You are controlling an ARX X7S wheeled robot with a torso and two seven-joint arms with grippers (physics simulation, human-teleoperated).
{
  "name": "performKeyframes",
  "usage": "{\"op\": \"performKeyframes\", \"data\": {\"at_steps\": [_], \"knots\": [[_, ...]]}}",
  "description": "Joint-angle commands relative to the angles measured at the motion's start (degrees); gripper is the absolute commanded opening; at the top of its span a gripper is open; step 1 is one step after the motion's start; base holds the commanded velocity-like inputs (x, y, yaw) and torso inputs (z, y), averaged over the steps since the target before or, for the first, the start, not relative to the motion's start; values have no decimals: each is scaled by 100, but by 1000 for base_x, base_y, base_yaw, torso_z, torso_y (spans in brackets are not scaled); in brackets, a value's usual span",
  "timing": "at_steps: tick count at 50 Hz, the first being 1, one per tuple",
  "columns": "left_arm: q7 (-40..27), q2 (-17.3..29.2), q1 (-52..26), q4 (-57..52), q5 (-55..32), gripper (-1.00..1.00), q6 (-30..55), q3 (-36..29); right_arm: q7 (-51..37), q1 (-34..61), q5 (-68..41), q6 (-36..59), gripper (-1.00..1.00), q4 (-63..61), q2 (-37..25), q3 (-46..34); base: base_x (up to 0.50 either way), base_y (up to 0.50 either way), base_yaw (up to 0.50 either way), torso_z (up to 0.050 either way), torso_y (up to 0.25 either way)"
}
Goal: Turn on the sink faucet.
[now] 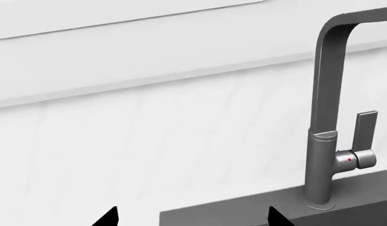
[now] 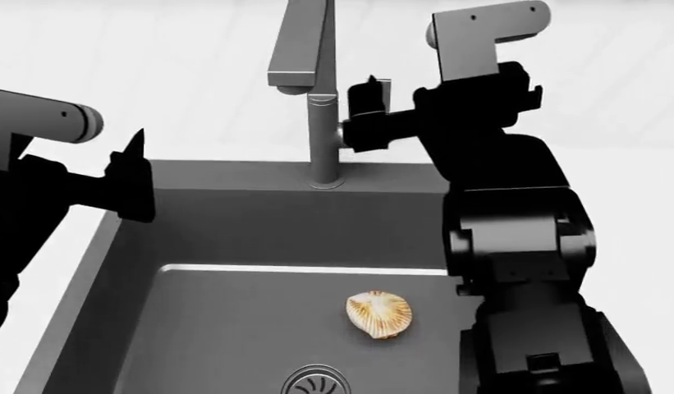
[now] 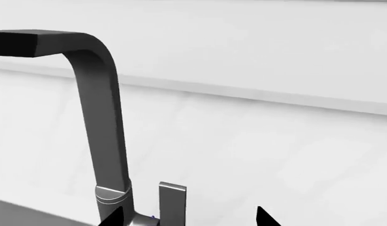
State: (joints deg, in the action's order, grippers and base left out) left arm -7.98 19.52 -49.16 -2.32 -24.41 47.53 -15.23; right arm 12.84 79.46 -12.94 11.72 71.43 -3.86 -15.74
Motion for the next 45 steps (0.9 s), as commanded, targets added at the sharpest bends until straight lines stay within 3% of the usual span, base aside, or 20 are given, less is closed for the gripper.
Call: {"op": "performKeyframes", "data": {"at_steps": [1, 21, 45], "knots": [[-23, -23, -15, 66, -13, 100, -48, 17, 210, 158, 425, -80, 100, 352, 137, 346, 0, 0, 0, 0, 0], [99, 163, 78, -166, 51, 100, -233, -136, 387, 197, 1074, 243, 100, 355, 273, 922, 0, 0, 0, 0, 0], [12, 66, 56, -105, -12, 100, -248, -101, 250, 423, 1162, 109, 100, 356, 330, 1099, 0, 0, 0, 7, -107]]}}
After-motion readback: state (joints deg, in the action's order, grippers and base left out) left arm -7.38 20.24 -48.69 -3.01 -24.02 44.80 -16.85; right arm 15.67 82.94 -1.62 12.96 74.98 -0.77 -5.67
